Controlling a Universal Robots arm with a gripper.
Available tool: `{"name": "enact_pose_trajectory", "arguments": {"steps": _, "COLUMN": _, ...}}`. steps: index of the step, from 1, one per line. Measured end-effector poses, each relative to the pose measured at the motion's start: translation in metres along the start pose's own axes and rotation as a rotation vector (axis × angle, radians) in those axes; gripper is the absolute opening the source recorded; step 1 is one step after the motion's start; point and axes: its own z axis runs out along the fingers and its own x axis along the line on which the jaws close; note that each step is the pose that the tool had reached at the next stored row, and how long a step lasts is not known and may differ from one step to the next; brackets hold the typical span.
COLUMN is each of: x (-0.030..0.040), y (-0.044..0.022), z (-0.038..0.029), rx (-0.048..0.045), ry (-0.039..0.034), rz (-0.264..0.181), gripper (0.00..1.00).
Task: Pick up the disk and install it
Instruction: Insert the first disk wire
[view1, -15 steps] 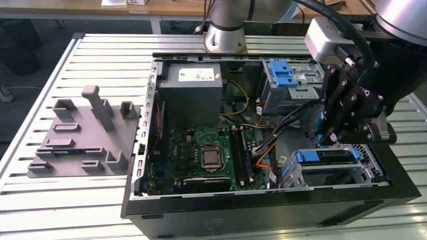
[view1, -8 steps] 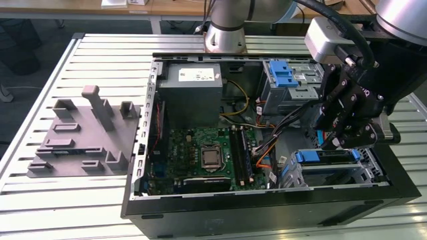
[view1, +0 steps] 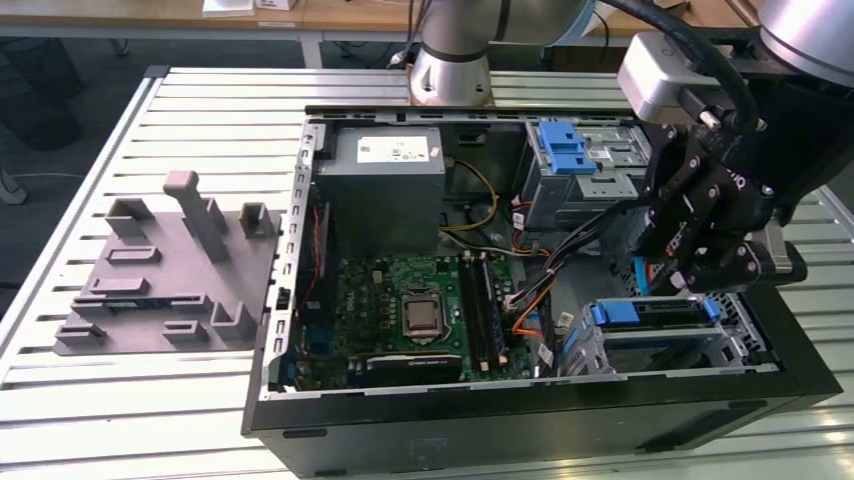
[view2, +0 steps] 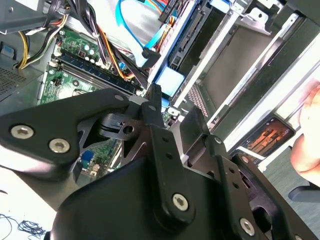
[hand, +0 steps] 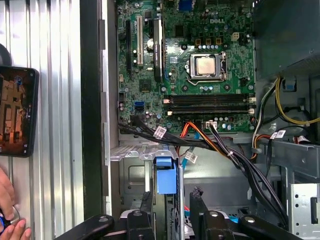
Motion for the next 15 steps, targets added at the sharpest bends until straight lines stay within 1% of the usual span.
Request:
{"name": "enact_pose_trajectory", "arguments": {"steps": 7, "x": -0.0047, "y": -0.0034, "z": -0.0001, "rx": 0.0000, "ry": 0.0001, "rz": 0.000, "gripper": 0.42}}
{"name": "enact_pose_trajectory", "arguments": {"steps": 15, "x": -0.0090, "y": -0.0108, "z": -0.0001, "rx": -0.0002, "ry": 0.0001, "rz": 0.000, "gripper": 0.42}}
